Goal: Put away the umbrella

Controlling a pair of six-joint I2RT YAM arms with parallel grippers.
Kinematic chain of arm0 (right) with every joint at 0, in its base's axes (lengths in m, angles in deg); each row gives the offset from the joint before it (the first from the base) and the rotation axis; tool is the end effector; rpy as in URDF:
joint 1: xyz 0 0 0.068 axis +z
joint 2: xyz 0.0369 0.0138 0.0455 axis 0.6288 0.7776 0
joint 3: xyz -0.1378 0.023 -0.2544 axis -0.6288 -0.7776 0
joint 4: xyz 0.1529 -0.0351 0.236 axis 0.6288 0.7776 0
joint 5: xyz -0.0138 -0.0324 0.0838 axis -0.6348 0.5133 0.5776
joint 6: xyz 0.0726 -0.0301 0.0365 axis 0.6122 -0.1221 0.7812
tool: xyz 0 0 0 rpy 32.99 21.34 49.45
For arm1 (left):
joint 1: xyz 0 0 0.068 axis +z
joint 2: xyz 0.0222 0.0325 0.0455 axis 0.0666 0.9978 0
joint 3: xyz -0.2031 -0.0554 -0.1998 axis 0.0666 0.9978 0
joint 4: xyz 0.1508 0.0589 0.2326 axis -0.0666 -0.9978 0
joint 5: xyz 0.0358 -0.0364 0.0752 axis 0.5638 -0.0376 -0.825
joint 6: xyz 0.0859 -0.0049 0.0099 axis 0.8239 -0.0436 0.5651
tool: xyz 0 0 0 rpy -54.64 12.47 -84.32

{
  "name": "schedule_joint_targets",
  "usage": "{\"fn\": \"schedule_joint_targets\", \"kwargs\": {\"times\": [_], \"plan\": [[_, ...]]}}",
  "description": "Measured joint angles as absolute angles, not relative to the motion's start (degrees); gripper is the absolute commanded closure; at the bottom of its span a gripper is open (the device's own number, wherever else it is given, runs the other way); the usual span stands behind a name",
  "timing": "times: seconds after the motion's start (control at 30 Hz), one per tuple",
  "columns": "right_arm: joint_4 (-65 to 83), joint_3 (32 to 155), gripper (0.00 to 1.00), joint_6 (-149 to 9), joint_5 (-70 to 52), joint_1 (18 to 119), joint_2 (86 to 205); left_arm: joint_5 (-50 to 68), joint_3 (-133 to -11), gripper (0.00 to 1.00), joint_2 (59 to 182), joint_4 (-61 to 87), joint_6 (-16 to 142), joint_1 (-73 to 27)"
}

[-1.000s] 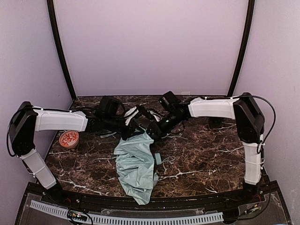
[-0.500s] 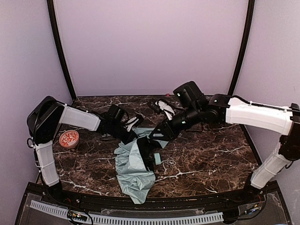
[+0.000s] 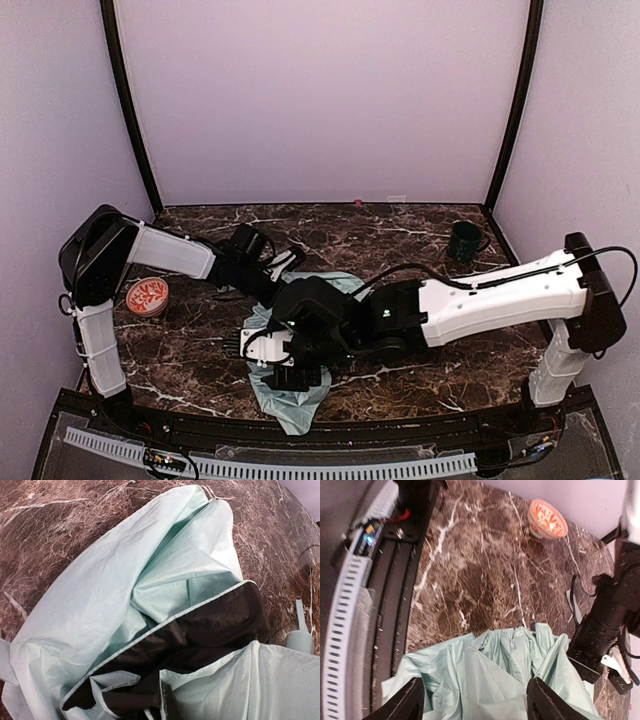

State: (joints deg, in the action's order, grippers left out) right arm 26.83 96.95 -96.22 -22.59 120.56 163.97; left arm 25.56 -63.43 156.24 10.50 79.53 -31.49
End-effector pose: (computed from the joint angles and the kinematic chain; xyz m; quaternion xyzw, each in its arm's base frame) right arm 0.0740 0.4496 0.2592 -0.6833 0.5891 0.1823 0.3909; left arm 0.3427 -0.2823 0.1124 0.3878 0.8283 -0.2856 0.2863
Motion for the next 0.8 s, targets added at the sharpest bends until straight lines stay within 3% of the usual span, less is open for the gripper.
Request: {"fn": "schedule_joint_targets", "kwargs": {"times": [0.07,0.13,0.37,0.63,0.8], "plan": [[27.59,97.43,0.35,-98.32,-25.44,119.84,168.41,25.56,-63.43,1.00,156.24,10.46,79.66,-31.49],[28.73,97.56,0.47,-99.56,-26.57,118.66,171.64,25.56,-63.43,1.00,156.24,10.44,79.75,-31.49],[33.25,100.75,1.00,-99.39,-26.09,115.23,179.42,25.23,-63.43,1.00,156.24,10.26,80.45,-31.49],[36.07,102.41,1.00,-95.02,-20.41,114.57,178.72,25.25,-63.43,1.00,156.42,10.26,80.82,-31.49],[33.08,102.43,1.00,-87.87,-14.03,110.20,171.64,27.29,-62.97,1.00,156.44,10.31,81.15,-31.49]]}}
